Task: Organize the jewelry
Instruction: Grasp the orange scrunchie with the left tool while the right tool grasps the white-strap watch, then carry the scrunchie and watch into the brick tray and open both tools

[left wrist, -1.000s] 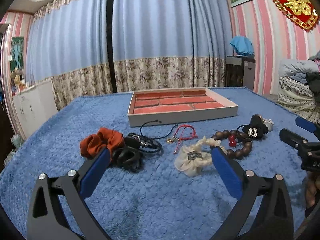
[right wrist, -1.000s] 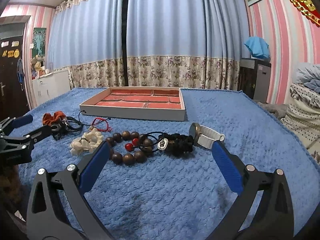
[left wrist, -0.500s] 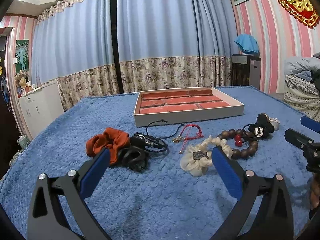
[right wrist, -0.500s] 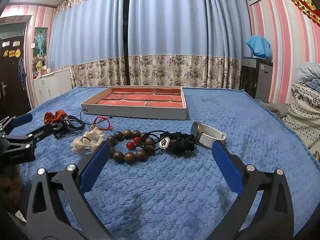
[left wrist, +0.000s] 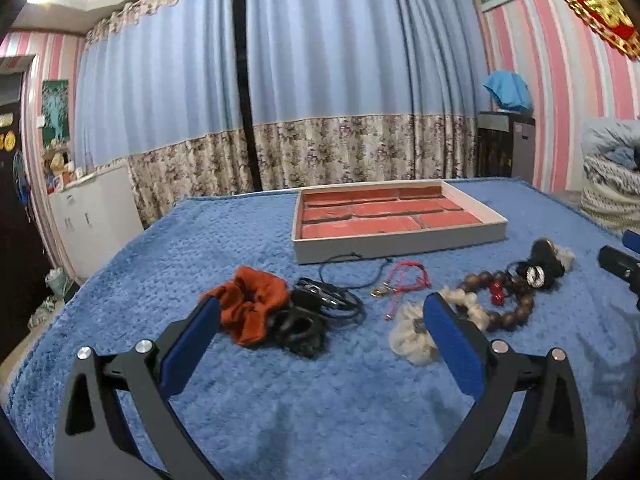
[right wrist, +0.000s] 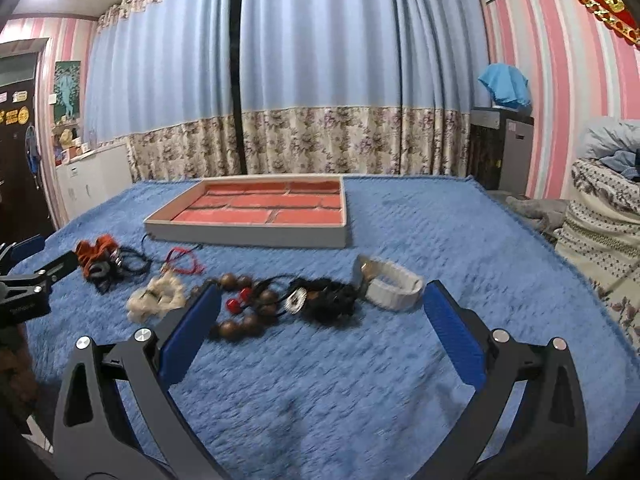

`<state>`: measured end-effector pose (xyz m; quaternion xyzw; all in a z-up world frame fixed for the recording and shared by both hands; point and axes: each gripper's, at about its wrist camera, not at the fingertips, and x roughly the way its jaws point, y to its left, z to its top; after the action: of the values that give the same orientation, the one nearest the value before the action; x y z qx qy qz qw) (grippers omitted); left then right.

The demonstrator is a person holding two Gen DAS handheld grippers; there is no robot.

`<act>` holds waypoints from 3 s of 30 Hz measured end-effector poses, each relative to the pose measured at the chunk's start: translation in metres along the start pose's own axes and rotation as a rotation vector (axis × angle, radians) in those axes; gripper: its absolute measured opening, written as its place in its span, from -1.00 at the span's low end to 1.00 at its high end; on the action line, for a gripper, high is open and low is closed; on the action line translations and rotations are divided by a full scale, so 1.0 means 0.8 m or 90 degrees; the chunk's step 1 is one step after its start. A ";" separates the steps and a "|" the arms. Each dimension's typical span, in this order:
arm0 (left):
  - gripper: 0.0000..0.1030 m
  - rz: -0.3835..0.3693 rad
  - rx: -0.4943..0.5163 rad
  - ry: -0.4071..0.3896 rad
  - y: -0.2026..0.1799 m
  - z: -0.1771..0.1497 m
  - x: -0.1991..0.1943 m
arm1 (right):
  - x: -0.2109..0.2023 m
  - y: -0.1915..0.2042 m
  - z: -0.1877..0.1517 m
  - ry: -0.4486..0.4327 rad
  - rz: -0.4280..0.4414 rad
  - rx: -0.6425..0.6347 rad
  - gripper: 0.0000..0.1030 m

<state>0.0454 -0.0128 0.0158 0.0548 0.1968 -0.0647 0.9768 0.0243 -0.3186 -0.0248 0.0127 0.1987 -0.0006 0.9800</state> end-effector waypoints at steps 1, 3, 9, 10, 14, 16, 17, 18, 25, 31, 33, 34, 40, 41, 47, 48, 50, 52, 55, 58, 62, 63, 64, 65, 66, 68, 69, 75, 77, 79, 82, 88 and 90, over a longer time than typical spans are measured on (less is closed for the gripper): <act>0.92 0.005 -0.011 0.000 0.007 0.004 0.002 | 0.000 -0.003 0.004 -0.003 -0.004 -0.002 0.89; 0.92 0.021 -0.020 -0.007 0.019 0.009 0.004 | 0.001 -0.008 0.011 -0.008 -0.014 -0.006 0.88; 0.92 0.059 -0.043 -0.002 0.058 0.024 0.022 | 0.013 -0.027 0.018 0.005 -0.035 -0.006 0.84; 0.92 0.069 -0.045 -0.001 0.065 0.027 0.026 | 0.015 -0.032 0.019 0.009 -0.038 -0.001 0.82; 0.92 0.110 -0.043 -0.008 0.086 0.033 0.036 | 0.033 -0.044 0.024 0.034 -0.058 -0.004 0.77; 0.92 0.121 -0.043 0.000 0.095 0.035 0.045 | 0.045 -0.047 0.024 0.053 -0.060 -0.014 0.69; 0.92 0.119 -0.044 0.005 0.099 0.035 0.050 | 0.050 -0.049 0.024 0.060 -0.059 -0.018 0.62; 0.92 0.117 -0.044 0.010 0.103 0.035 0.052 | 0.060 -0.050 0.023 0.077 -0.054 -0.024 0.58; 0.91 0.101 -0.057 0.057 0.116 0.033 0.082 | 0.107 -0.057 0.027 0.135 -0.013 -0.010 0.35; 0.90 0.077 -0.059 0.083 0.115 0.032 0.106 | 0.148 -0.055 0.031 0.174 0.000 0.000 0.09; 0.90 0.066 -0.068 0.091 0.116 0.031 0.111 | 0.159 -0.056 0.031 0.187 0.006 0.009 0.04; 0.90 0.060 -0.072 0.094 0.116 0.031 0.114 | 0.162 -0.056 0.031 0.192 0.010 0.013 -0.02; 0.62 0.029 -0.082 0.150 0.117 0.027 0.139 | 0.183 -0.053 0.029 0.221 0.023 0.021 -0.21; 0.55 0.023 -0.082 0.162 0.116 0.025 0.145 | 0.187 -0.053 0.029 0.225 0.023 0.024 -0.22; -0.23 0.010 -0.075 0.222 0.110 0.016 0.167 | 0.205 -0.059 0.025 0.257 0.025 0.044 -0.41; -0.30 0.009 -0.075 0.228 0.110 0.015 0.170 | 0.208 -0.060 0.025 0.263 0.026 0.048 -0.41; -0.42 0.002 -0.075 0.236 0.111 0.013 0.172 | 0.213 -0.063 0.022 0.279 0.030 0.055 -0.50; -0.54 -0.002 -0.076 0.236 0.112 0.013 0.171 | 0.213 -0.062 0.022 0.281 0.040 0.053 -0.62; -0.73 -0.004 -0.079 0.227 0.114 0.014 0.167 | 0.212 -0.056 0.024 0.275 0.041 0.038 -0.73; -0.81 -0.004 -0.072 0.218 0.112 0.015 0.162 | 0.208 -0.056 0.023 0.271 0.046 0.042 -0.73; -0.84 -0.008 -0.071 0.206 0.113 0.019 0.150 | 0.189 -0.059 0.029 0.244 0.044 0.041 -0.73; -0.84 -0.009 -0.071 0.203 0.113 0.020 0.147 | 0.184 -0.059 0.032 0.235 0.040 0.040 -0.73; -0.84 -0.010 -0.072 0.199 0.114 0.022 0.144 | 0.179 -0.060 0.035 0.227 0.038 0.039 -0.74; -0.84 -0.011 -0.073 0.191 0.114 0.025 0.140 | 0.172 -0.061 0.039 0.217 0.038 0.039 -0.74; -0.84 -0.013 -0.073 0.184 0.114 0.029 0.136 | 0.168 -0.062 0.042 0.209 0.037 0.040 -0.74; -0.84 -0.014 -0.071 0.174 0.113 0.035 0.130 | 0.158 -0.064 0.050 0.194 0.036 0.040 -0.74; -0.84 -0.014 -0.069 0.165 0.112 0.040 0.126 | 0.154 -0.065 0.054 0.187 0.035 0.039 -0.74; -0.85 -0.005 -0.060 0.120 0.111 0.065 0.096 | 0.124 -0.069 0.073 0.142 0.028 0.034 -0.74; -0.85 -0.002 -0.054 0.107 0.110 0.072 0.087 | 0.114 -0.071 0.077 0.131 0.027 0.034 -0.74; -0.85 0.002 -0.046 0.092 0.108 0.078 0.077 | 0.106 -0.073 0.080 0.123 0.028 0.035 -0.74; -0.86 0.000 -0.043 0.086 0.106 0.082 0.071 | 0.092 -0.073 0.082 0.111 0.029 0.032 -0.74; -0.86 -0.010 -0.035 0.053 0.099 0.096 0.047 | 0.069 -0.071 0.088 0.091 0.033 0.028 -0.74; -0.86 -0.014 -0.031 0.040 0.093 0.102 0.041 | 0.062 -0.070 0.092 0.085 0.036 0.028 -0.74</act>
<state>0.1170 0.0466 0.0843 0.0307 0.2298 -0.0689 0.9703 0.0985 -0.3760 0.0219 0.0396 0.2631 0.0236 0.9637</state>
